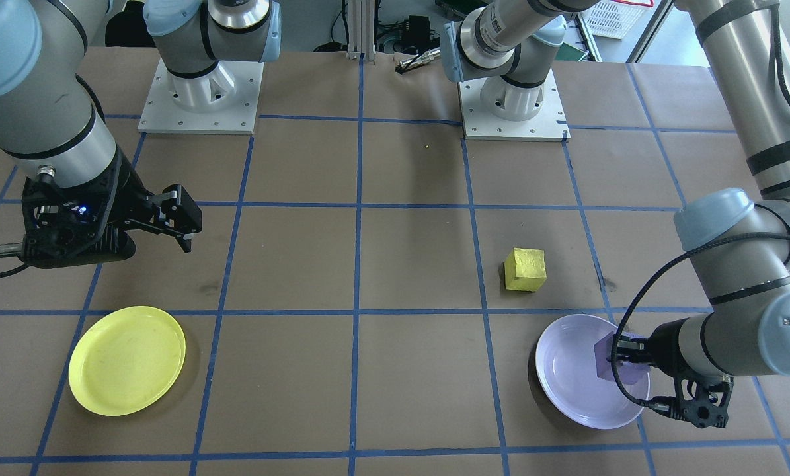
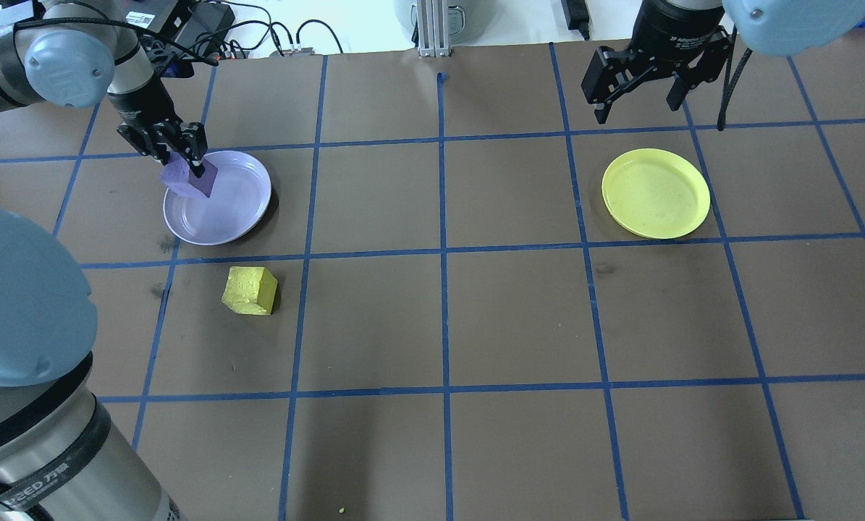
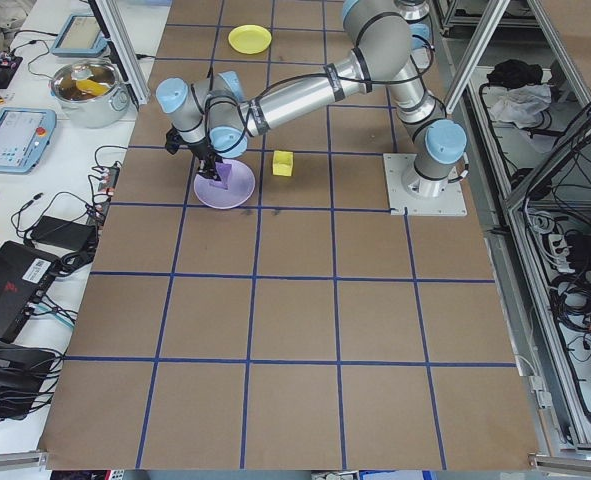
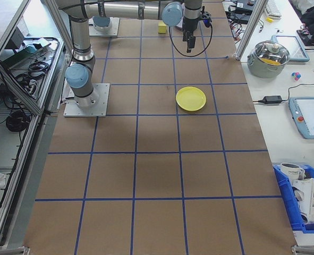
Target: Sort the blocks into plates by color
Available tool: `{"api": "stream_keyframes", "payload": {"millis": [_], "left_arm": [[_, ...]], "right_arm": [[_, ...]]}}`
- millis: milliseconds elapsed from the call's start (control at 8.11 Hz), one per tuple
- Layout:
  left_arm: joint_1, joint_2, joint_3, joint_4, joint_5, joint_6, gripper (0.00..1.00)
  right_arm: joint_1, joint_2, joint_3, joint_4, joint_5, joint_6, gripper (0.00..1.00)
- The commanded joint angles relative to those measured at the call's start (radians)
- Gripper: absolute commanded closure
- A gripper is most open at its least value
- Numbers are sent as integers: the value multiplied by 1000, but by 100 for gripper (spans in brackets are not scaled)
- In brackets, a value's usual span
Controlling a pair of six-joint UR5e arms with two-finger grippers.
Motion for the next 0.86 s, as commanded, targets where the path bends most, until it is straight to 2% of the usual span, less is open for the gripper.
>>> {"api": "stream_keyframes", "payload": {"millis": [0,370,617,740], "left_arm": [[-2,-5,-36,79,0,-25,42],[-4,21,-56,51,-3,-26,4],[0,116,-120,15,-3,-20,0],[-10,191,-158,-57,-15,-29,0]], "right_arm": [[-3,0,0,0,-2,-2,0],[-3,0,2,0,2,1,0],[-3,0,8,-8,1,0,0],[-3,0,8,-14,1,0,0]]}}
